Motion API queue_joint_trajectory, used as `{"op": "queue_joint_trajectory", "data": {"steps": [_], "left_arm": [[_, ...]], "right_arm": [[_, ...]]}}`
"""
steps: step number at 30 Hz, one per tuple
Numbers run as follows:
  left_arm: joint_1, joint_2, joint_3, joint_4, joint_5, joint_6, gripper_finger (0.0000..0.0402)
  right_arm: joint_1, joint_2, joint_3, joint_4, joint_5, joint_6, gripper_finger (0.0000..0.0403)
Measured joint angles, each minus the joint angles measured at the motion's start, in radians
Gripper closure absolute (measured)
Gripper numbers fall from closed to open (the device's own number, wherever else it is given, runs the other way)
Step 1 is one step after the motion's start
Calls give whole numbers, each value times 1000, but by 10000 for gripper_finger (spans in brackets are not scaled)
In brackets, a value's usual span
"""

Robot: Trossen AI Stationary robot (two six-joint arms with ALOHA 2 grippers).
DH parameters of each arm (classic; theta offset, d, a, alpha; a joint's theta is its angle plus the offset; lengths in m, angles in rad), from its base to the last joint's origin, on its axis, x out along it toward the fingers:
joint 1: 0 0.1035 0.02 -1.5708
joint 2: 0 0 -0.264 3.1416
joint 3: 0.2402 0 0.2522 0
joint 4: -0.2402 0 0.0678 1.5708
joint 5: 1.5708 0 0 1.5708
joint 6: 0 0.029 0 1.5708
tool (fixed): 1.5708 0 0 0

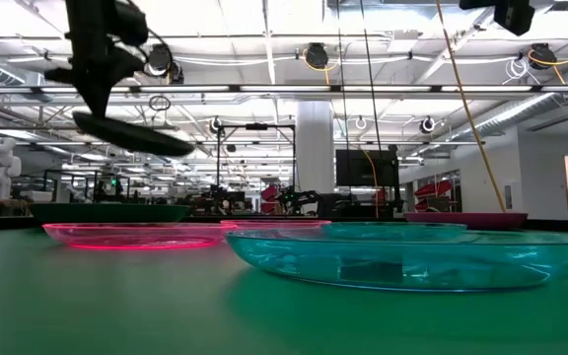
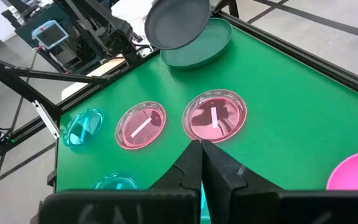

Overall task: Stack plastic plates
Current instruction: Stack the black plate on top of the dark green plate

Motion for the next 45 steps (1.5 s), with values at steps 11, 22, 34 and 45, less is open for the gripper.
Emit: {"op": "queue_joint_trajectory", "data": {"steps": [11,22,34,45], "left_arm": [[5,11,-111,127,-62,32,400],[-29,77,-188,231,-167,-107,400],[-54,82,-190,219,-215,-213,391],[-91,82,-189,157,-263,-223,330]], "right_arm": [[0,42,0,8,0,25,403],[0,66,-1,8,0,60,403],[0,65,-1,8,-2,87,403],[0,65,-1,8,-1,47,403]]}}
